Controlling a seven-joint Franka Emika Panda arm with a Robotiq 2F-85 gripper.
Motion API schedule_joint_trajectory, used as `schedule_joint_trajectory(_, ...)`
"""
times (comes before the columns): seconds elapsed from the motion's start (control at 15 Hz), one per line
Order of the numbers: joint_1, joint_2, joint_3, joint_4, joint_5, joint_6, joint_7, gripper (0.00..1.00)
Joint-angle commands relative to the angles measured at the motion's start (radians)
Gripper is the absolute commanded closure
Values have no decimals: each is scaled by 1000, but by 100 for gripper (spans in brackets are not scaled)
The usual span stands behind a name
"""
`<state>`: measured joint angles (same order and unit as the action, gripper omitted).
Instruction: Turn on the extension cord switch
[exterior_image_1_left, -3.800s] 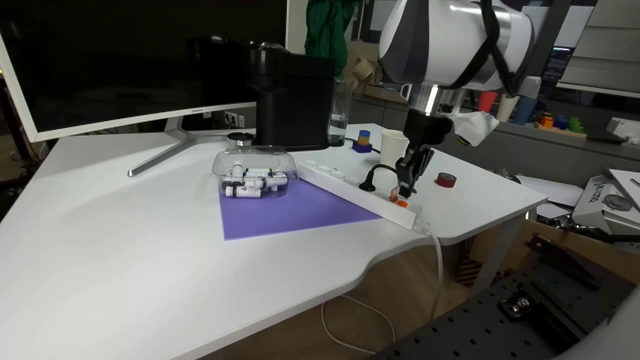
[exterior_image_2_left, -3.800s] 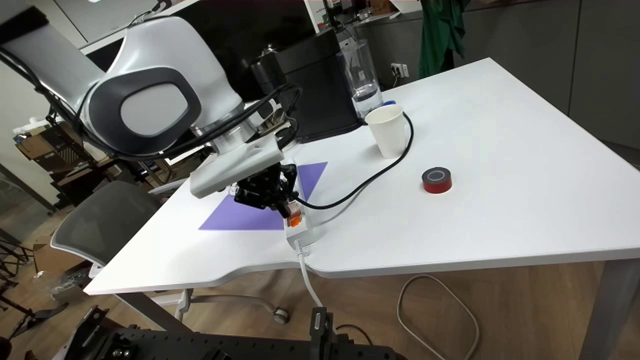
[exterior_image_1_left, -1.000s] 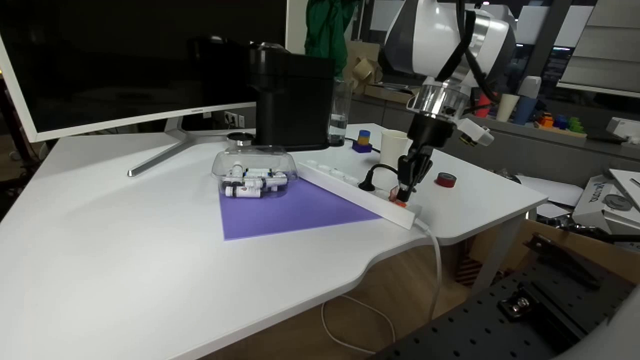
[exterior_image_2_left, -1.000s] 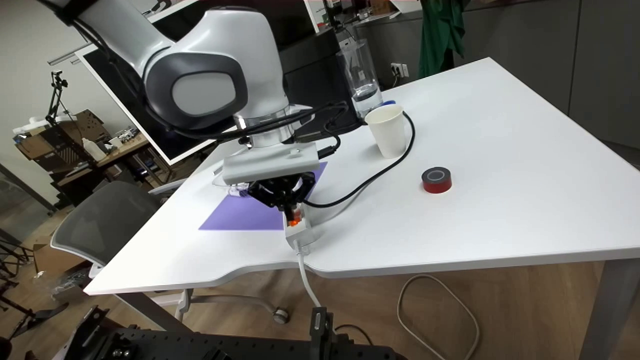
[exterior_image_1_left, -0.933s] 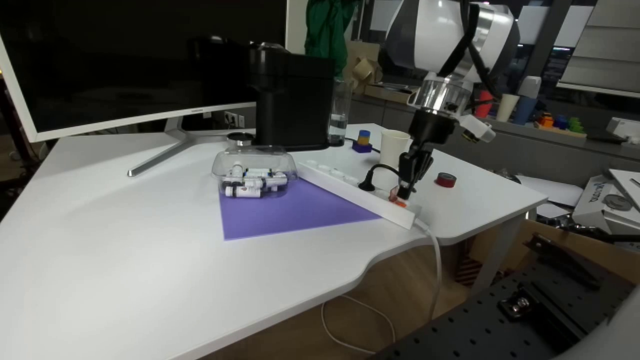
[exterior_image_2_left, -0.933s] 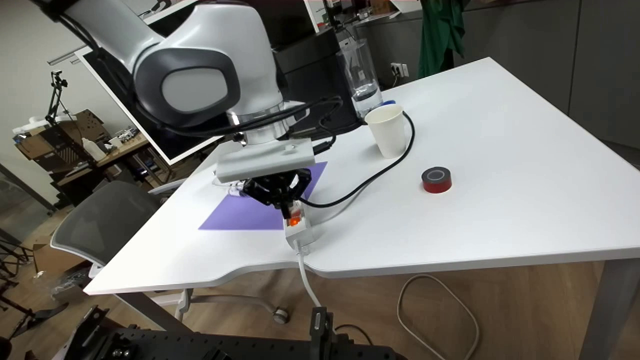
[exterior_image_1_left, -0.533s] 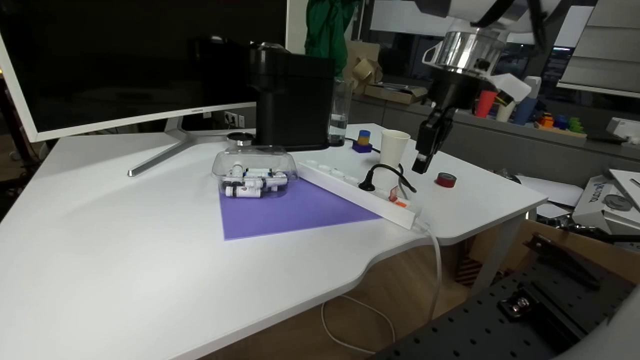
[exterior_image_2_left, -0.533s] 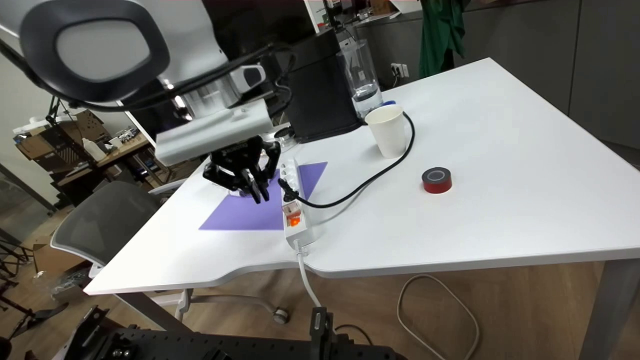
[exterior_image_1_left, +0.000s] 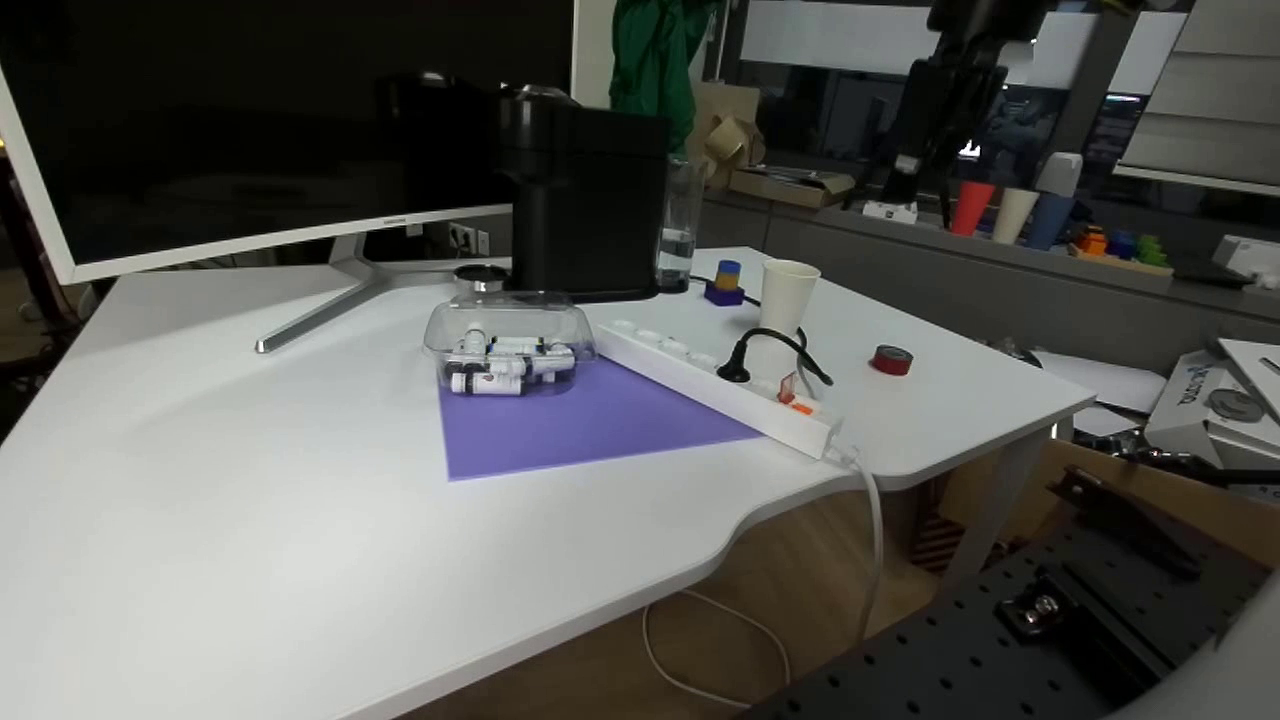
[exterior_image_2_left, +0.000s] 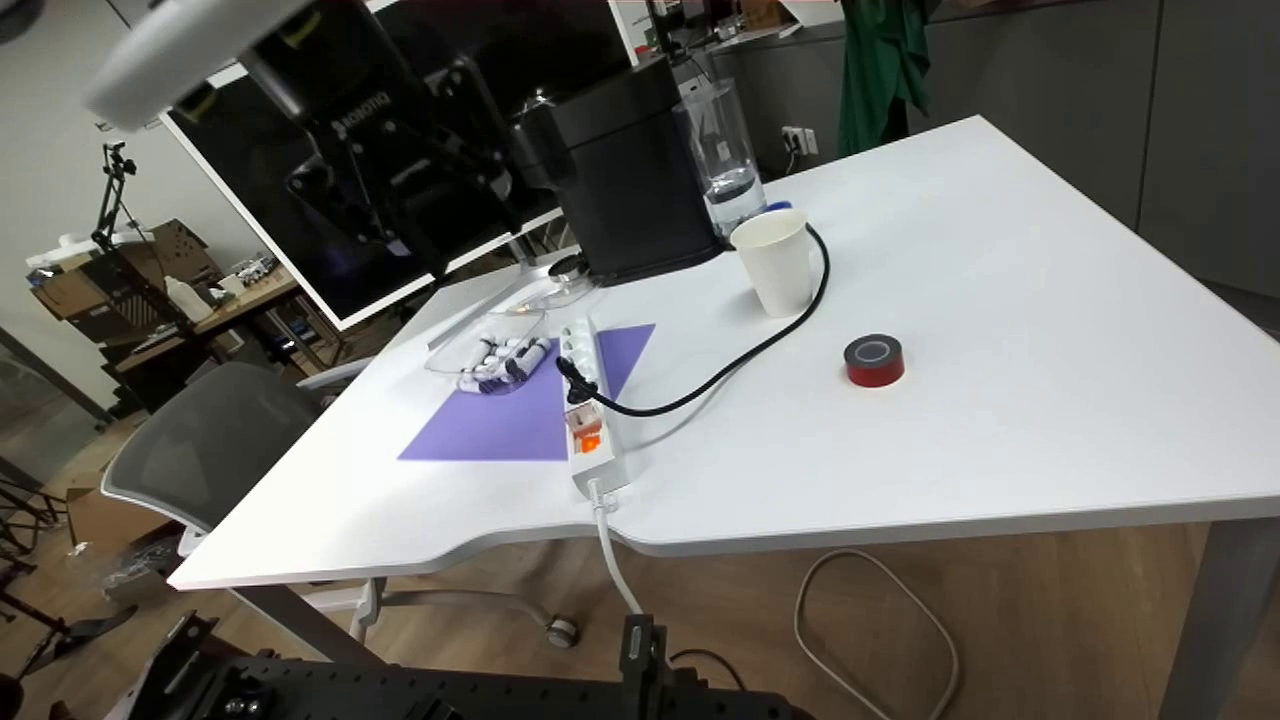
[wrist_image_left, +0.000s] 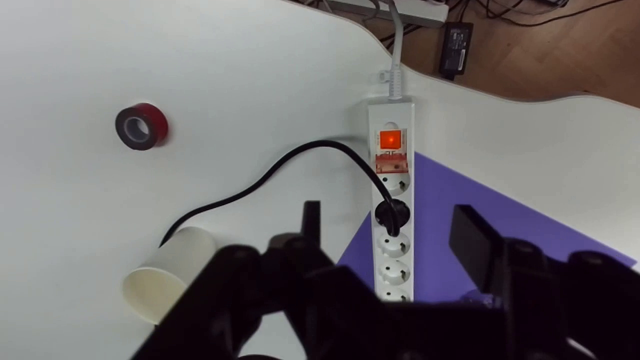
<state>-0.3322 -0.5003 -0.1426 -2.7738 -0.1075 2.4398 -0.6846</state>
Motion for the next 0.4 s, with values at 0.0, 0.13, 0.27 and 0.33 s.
schedule_joint_trajectory(0.0,18,-188,-23,2,-60,-155,124,2)
schedule_joint_trajectory(0.13,34,-250,-36,-6,-65,-224,151,0)
schedule_joint_trajectory(0.27,56,-256,-44,4,-60,-272,177,0)
schedule_joint_trajectory(0.33,67,-248,-47,4,-60,-271,191,0)
